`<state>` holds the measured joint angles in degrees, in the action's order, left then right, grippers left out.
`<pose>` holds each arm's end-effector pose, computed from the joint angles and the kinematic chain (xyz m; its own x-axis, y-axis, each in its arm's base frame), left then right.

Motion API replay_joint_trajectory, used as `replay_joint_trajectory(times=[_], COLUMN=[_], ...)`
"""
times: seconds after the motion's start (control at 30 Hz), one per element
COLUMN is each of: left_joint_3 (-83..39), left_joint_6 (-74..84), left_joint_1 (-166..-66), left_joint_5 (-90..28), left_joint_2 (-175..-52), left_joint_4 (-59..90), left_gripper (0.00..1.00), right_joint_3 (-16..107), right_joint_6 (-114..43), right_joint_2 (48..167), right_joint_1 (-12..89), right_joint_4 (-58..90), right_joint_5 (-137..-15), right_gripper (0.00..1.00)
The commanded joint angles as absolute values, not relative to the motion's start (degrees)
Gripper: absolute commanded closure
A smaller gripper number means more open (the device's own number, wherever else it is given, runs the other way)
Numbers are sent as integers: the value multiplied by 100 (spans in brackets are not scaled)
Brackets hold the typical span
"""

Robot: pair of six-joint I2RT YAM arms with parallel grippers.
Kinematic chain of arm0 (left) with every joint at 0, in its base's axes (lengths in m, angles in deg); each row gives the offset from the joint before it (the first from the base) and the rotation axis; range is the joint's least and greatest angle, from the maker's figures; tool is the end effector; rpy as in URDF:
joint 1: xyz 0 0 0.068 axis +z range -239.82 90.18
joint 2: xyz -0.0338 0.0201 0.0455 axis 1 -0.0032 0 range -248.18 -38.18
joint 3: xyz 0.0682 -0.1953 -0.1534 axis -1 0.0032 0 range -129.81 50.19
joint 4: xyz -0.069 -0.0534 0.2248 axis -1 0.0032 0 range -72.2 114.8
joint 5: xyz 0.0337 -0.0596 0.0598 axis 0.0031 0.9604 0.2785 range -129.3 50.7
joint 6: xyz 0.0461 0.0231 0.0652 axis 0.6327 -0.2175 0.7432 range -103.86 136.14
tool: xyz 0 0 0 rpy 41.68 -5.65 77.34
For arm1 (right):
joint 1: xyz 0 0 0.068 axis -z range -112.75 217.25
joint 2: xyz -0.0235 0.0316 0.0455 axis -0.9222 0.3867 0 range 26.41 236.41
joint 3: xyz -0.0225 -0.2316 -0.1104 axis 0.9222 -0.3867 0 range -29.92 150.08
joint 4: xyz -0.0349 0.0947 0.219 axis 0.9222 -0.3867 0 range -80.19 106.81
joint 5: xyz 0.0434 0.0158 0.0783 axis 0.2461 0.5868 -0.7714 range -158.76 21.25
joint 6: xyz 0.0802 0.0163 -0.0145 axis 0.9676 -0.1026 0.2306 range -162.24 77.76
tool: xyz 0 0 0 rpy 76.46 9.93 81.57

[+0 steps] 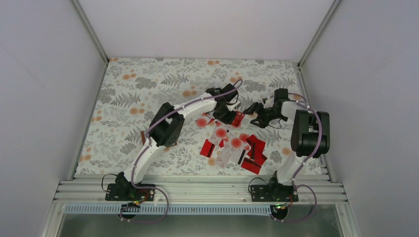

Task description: Put the credit cards into the card holder

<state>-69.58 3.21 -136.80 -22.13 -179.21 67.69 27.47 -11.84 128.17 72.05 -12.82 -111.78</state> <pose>0.3179 -0.3722 0.1089 -0.8001 0.5443 -0.2524 0.5999 0.7221 -0.3445 0.3102 0.0236 0.1211 -0.8901 0.4459 0.0942 0.3758 0.6012 0.7052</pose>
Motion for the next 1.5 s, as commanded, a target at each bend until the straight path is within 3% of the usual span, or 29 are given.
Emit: replay_joint_trajectory(times=[0.0,0.43,1.13,1.47], left_joint_3=[-6784,-6750,-7014,-7044], left_joint_6=[426,546,708,691], left_joint_1=[-13713,-13707,-13711,-13710], left_joint_5=[-2322,-2305,-2259,-2230], left_joint_2=[-18106,-18122,-18253,-18279], left_joint_4=[6842,6834,7042,7063], left_gripper=[97,98,98,98], right_joint_3=[2918,3002,3176,3199], right_joint_6=[-1338,-1467,-1826,-2055], right_joint_2=[13069,13635,14056,14348], right_joint_1=[7239,7234,7128,6925], right_joint_4=[-1049,-403,61,-34], right_joint_5=[-11368,-12018,-12916,-12942], right_gripper=[26,34,73,76])
